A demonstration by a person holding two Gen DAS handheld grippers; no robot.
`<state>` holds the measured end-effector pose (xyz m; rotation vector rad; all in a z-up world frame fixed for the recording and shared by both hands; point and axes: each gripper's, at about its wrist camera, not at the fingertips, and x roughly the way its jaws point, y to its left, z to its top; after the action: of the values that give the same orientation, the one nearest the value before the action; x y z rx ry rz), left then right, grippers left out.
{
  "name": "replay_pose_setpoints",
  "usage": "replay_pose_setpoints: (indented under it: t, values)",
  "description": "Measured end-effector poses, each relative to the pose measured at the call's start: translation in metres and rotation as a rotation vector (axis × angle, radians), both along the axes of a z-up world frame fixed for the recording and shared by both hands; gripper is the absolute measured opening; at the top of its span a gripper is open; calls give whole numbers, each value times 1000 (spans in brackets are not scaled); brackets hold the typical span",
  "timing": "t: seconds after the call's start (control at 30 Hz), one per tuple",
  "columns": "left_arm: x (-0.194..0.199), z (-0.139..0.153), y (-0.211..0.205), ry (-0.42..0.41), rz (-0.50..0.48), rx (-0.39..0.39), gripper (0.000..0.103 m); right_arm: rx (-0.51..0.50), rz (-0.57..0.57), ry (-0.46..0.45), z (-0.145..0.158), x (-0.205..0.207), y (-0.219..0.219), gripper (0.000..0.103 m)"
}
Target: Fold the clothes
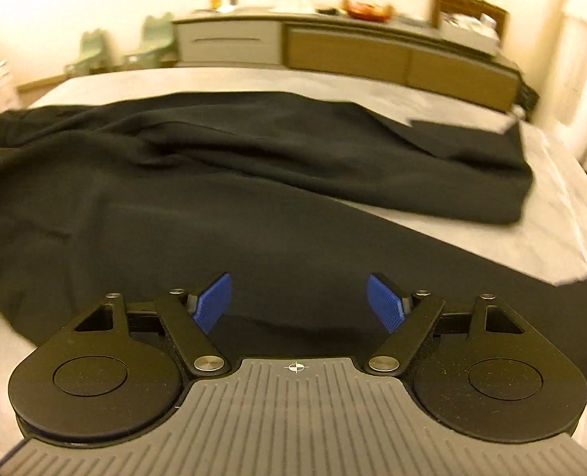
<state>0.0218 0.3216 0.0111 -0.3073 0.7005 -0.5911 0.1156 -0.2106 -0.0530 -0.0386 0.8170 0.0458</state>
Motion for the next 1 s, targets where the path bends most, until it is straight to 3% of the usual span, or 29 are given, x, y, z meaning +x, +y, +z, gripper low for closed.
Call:
replay_pose_setpoints:
  t: [0.1, 0.13, 0.23, 0.3, 0.37, 0.73, 0.77, 0.83, 0.87, 0.9, 0.93, 1.0]
  values:
    - [7, -30, 0, 142, 36, 155, 13, 25, -68, 45, -6, 9, -15, 80]
    - [9, -29, -1, 140, 38, 182, 16, 41, -80, 48, -6, 11, -17, 80]
    - [17, -13, -1, 81, 51, 224, 41, 87, -102, 34, 1, 11, -18, 80]
    - [23, 11, 5, -1, 92, 201, 73, 97, -84, 14, 7, 4, -12, 81]
    - [44, 30, 12, -52, 152, 157, 78, 91, -63, 5, 9, -1, -6, 83]
    - [266, -21, -7, 245, 362, 125, 82, 97, -8, 19, 3, 11, 14, 83]
    - [287, -26, -8, 273, 380, 123, 82, 91, 4, 23, 2, 12, 17, 83]
    - [309, -39, -14, 325, 376, 109, 66, 78, 27, 31, -1, 14, 20, 83]
    - [320, -44, -18, 348, 361, 97, 19, 75, 36, 35, -2, 15, 21, 83]
    - [322, -37, -17, 320, 349, 62, 6, 78, 40, 37, -3, 17, 20, 83]
    - [324, -29, -14, 282, 337, 24, 6, 80, 38, 38, -5, 19, 18, 83]
    - [304, 18, 1, 48, 339, -108, 6, 83, 24, 42, -7, 23, 13, 83]
